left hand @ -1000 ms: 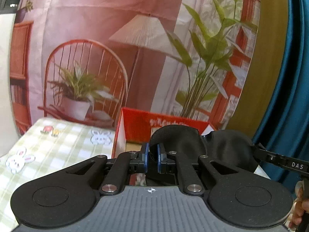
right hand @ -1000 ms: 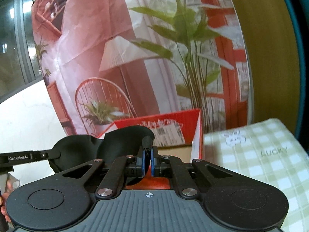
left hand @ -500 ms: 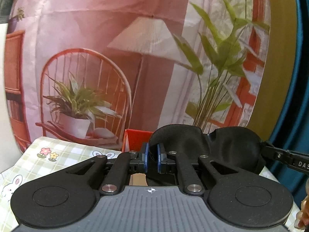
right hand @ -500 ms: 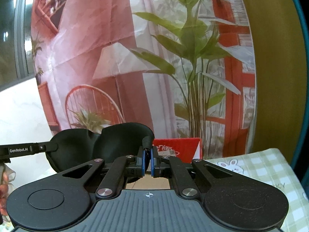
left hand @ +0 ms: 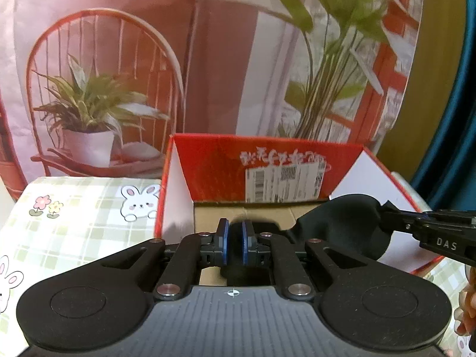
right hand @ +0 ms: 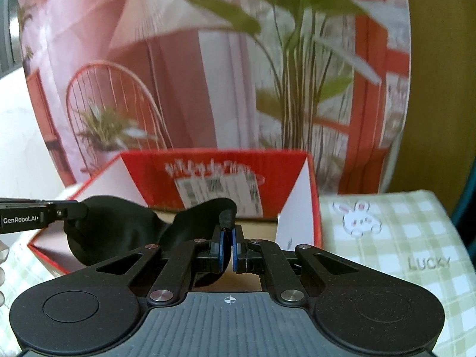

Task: Organize soft objects
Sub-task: 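Lift the black eye mask with both grippers and carry it over the red box, then open both grippers to drop the eye mask into the box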

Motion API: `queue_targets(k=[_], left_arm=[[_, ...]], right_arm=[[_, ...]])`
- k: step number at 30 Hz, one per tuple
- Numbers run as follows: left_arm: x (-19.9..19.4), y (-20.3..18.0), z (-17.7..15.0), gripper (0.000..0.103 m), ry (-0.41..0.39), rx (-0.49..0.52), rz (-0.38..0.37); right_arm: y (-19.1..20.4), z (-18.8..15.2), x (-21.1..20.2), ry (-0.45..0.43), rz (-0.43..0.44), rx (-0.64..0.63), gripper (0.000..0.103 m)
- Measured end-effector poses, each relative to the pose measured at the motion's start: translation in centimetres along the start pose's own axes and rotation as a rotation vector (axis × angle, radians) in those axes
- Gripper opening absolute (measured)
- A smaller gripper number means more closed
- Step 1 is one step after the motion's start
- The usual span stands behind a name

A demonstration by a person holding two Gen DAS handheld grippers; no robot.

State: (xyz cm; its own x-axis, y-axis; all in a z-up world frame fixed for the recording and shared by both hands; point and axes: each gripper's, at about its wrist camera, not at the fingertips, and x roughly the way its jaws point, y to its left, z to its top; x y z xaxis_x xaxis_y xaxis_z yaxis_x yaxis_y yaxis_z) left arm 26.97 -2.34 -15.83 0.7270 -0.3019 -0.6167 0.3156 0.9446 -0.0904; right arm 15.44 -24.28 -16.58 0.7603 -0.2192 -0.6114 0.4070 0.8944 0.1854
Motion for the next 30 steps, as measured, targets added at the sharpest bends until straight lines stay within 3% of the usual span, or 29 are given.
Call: queue_targets(k=[8,10,12,14,16,21,25,30], left_arm=[[0.4,-0.8,0.0,0.013,0.015,0.038,0.015],[0.1,-0.8,0.0,0.022,0.013,0.039,0.018],[-0.5,-0.8,0.0,0.049,-0.002,0.038,0.016],[-1.3,-0.9,0.0,0.061,-0.021,0.039,0.022],[-2.0,-1.1,0.1,0.068,-0.029,0.040,0.020],[-4.1,-1.3,0.0,0.098,-0.054,0.034,0.020],[-5.5,-1.4,-0.3,0.100,-0.051,0.015,0.006],[-7.3,-1.7,-1.4,0.100,-0.079,-0.011,0.014]], right_arm=[[-0.1,-0.3,1.1,0.046,-0.006,0.003,0.012],[-0.1,-0.2,0.8,0.038,-0.015,-0.002,0.019],[-0.1,-0.2,0.4,0.032,-0.016,-0.004,0.022],[0.0,-0.1,-0.2,0.024,-0.024,-0.012,0.028],[0.1,-0.1,-0.8,0.013,-0.029,-0.018,0.044],[0.3,-0.1,-2.7,-0.017,-0.050,-0.026,0.073],[0.3,-0.2,-4.4,-0.049,-0.052,-0.019,0.102],[0.4,-0.5,-6.6,-0.071,-0.046,-0.009,0.103]])
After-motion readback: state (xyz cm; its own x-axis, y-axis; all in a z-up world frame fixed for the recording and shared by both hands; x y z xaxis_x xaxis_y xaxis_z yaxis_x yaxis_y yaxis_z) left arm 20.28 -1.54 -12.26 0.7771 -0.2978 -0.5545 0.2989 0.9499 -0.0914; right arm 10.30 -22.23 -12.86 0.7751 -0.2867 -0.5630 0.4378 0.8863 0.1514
